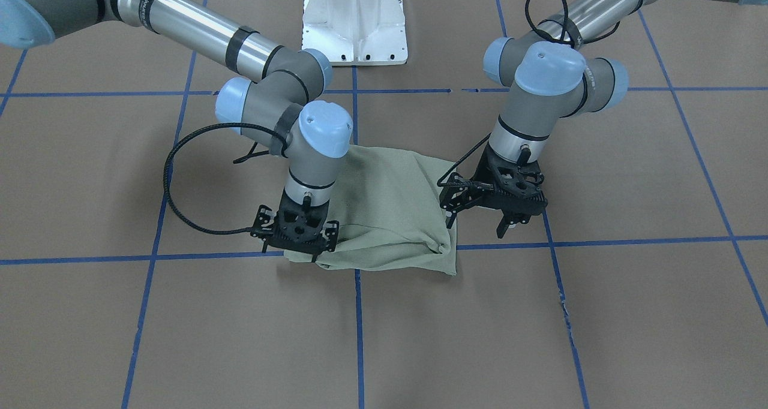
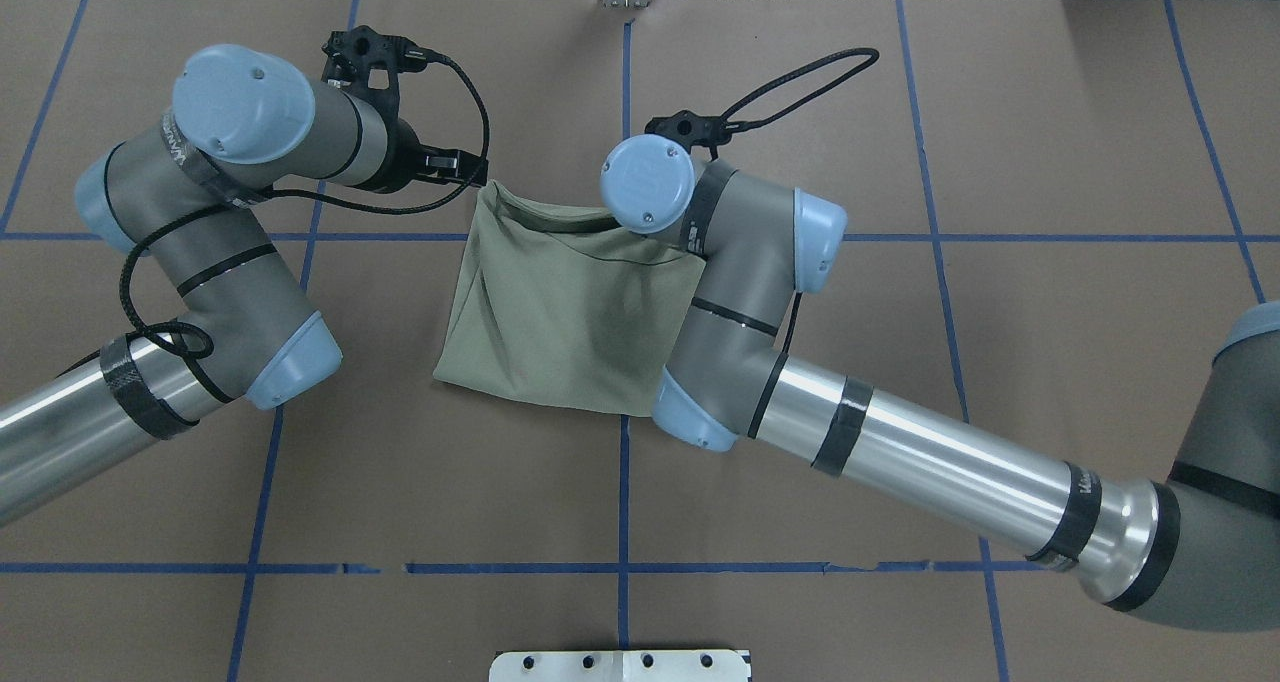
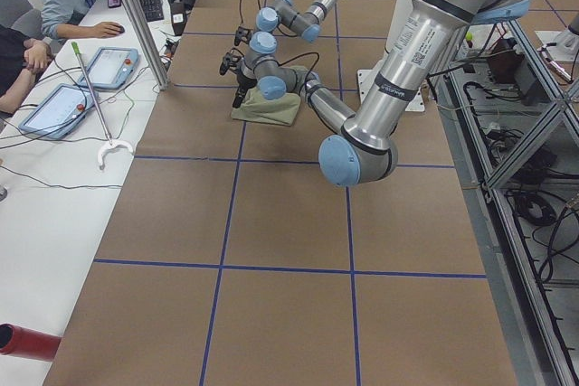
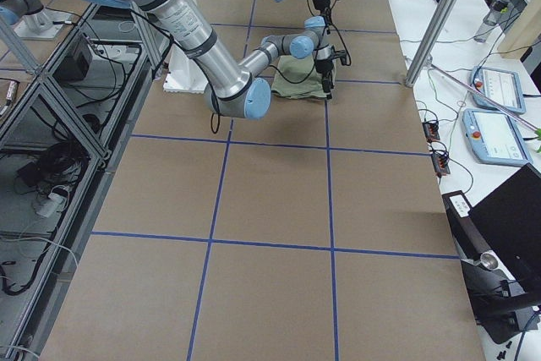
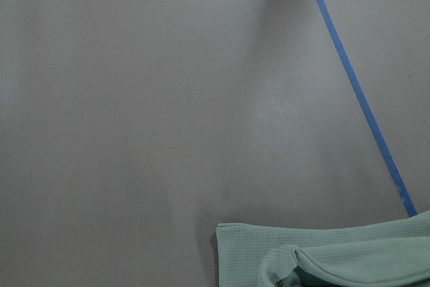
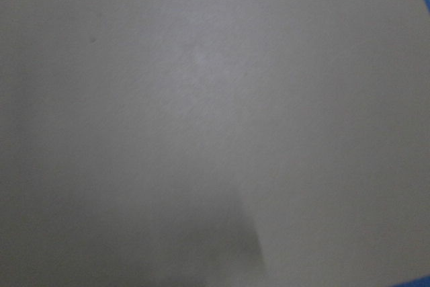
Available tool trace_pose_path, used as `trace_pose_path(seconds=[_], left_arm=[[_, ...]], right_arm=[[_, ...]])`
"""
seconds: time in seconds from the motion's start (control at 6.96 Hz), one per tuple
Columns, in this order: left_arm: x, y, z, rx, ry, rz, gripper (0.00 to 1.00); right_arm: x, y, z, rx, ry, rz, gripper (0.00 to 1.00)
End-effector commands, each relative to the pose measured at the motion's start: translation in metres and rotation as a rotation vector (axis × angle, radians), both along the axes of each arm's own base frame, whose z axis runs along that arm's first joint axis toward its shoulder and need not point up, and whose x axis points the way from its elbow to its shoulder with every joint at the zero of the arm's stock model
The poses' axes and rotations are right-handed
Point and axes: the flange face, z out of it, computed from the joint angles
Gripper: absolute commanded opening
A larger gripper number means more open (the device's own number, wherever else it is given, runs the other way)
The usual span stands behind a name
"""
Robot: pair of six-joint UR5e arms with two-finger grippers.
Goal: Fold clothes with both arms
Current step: 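Release the shirt and raise the right gripper away while the left gripper presses the fold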
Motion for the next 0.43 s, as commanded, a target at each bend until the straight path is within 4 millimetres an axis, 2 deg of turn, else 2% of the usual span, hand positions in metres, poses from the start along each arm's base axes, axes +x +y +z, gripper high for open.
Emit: trace_pose_path(seconds=[0.0, 0.14, 0.29], left_arm=[[0.001, 0.001, 0.001, -0.004, 0.001, -0.001, 1.0], [0.004, 0.002, 0.0, -0.011, -0.003, 0.0, 1.0], [0.019, 0.014, 0.002, -0.01, -0.016, 0.015, 1.0]], right_arm=[[0.046, -0.052, 0.011, -0.019, 0.029, 0.018, 1.0], [0.049, -0.054, -0.02, -0.039, -0.043, -0.01, 1.0], [0.055, -0.041, -0.056, -0.026, -0.127, -0.042, 1.0]])
